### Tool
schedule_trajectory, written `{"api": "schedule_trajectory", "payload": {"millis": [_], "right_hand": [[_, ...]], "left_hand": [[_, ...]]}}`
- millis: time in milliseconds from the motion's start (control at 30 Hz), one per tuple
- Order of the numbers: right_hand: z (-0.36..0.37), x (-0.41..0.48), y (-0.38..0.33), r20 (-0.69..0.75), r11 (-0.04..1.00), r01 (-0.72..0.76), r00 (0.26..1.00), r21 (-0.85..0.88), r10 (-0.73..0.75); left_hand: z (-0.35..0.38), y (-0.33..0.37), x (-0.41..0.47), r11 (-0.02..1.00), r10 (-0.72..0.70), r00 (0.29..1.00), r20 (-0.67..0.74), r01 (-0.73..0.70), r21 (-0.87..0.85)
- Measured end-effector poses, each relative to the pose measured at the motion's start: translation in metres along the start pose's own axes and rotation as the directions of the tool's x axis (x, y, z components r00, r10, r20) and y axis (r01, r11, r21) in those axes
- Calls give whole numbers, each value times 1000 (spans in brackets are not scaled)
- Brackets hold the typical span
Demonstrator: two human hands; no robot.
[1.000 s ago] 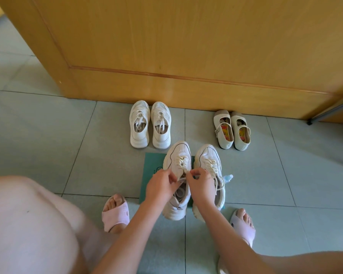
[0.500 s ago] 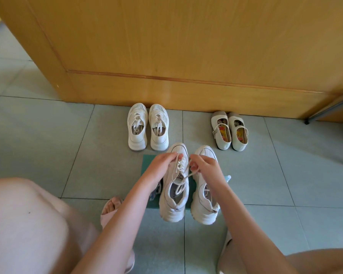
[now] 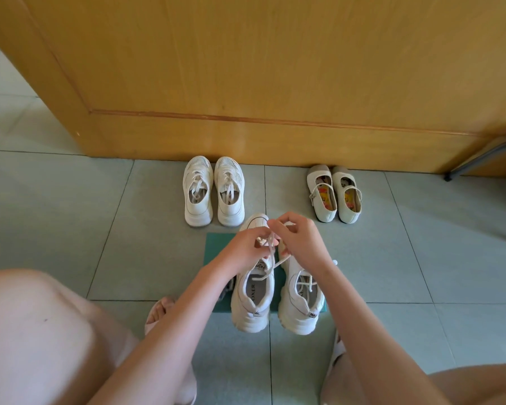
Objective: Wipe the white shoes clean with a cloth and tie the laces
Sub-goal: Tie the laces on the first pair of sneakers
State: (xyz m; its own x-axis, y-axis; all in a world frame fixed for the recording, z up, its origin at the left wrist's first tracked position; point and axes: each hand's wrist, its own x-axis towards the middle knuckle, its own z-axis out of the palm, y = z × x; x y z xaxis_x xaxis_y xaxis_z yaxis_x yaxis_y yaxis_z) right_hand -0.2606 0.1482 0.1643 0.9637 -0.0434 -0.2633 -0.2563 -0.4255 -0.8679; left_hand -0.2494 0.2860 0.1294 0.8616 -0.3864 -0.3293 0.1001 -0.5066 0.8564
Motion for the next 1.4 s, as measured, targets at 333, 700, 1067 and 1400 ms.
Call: {"api": "schedule_trajectory", "payload": {"millis": [333,700,1067,1400], "right_hand": [[-4,15,7,-79,975,93,991,-200,-111],[-9,19,26,5,998,-1,1000,-59,1],[-29,43,9,-116,991,-81,989,102,92],[-17,20,14,-34,967,128,990,-219,-138]], "left_hand": [[-1,-2,4,997,40,996,-83,-45,-63],[-2,-5,3,970,-30,991,-130,-2,-243],[-3,-16,4,982,-32,989,-147,4,-189],[-2,-18,7,919,-105,984,-146,40,-391]]}}
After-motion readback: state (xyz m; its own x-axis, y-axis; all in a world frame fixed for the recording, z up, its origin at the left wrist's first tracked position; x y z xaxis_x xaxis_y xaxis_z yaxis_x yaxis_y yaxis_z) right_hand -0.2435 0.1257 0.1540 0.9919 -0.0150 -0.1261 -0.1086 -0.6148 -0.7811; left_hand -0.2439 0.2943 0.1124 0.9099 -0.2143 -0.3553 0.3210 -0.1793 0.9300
